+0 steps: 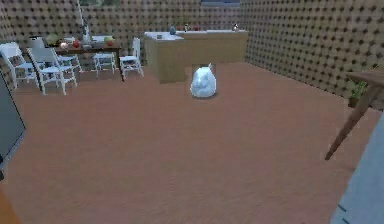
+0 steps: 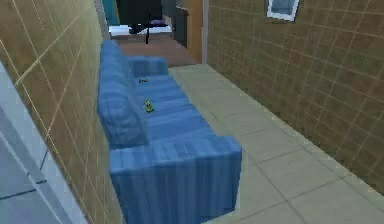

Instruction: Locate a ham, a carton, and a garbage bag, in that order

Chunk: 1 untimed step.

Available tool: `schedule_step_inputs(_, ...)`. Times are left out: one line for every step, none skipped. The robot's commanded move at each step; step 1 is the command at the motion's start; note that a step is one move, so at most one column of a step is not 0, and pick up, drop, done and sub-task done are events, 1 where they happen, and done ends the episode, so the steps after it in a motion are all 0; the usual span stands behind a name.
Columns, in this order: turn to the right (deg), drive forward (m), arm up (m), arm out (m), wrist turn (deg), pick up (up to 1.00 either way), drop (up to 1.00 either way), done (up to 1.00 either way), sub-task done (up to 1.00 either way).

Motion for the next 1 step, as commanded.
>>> schedule_step_inputs(0.0, 1.0, 0.0, 0.0, 0.0, 0.0, 0.0, 0.0, 0.0)
